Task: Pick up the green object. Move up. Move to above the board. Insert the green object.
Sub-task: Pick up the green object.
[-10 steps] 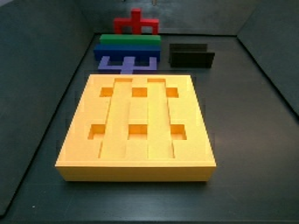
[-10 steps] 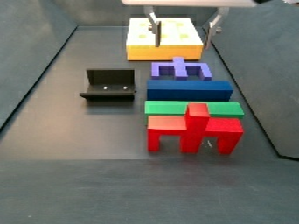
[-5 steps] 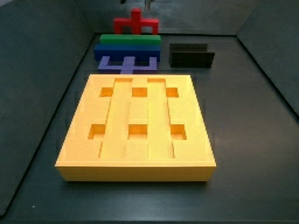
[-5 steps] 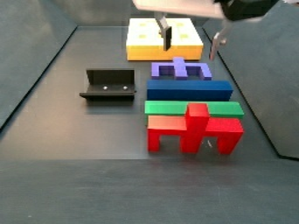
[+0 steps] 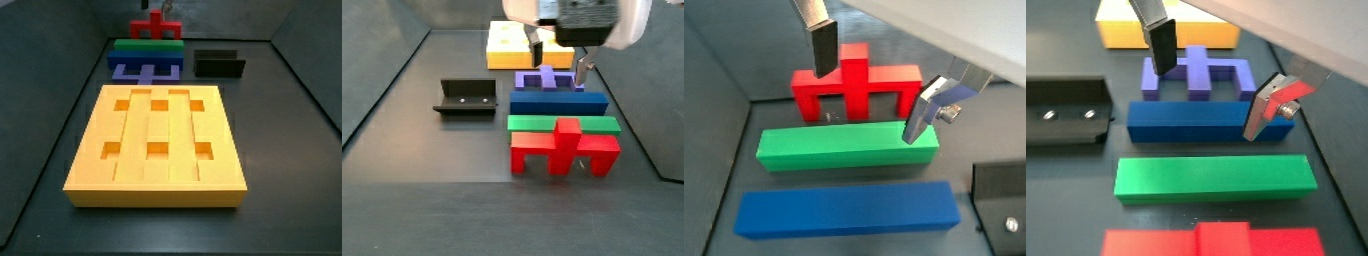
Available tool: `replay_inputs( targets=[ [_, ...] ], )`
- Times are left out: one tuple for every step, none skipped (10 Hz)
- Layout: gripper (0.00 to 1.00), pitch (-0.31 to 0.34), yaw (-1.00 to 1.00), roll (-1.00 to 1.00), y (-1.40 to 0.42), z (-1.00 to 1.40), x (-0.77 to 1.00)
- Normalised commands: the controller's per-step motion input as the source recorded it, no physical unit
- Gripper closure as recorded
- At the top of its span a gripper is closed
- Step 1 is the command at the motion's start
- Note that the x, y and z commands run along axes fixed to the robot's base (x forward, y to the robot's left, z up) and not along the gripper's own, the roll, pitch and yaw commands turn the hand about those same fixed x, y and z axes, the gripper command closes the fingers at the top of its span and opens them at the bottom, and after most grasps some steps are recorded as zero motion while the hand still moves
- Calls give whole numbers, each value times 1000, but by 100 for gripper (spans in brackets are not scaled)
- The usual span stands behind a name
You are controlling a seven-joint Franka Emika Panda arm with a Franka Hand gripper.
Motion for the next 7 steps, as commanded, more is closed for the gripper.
replay_inputs(
  targets=[
    [0,134,-891,101,0,-57,-9],
    [0,126,-886,114,11,-126,0],
    [0,120,-889,109,17,-157,0],
    [0,117,-914,119,0,-191,-14],
    [0,80,-894,89,0,-294,-191],
    [0,63,-834,73,37,-369,-254],
    [0,23,-654,99,146,-397,-457]
  ],
)
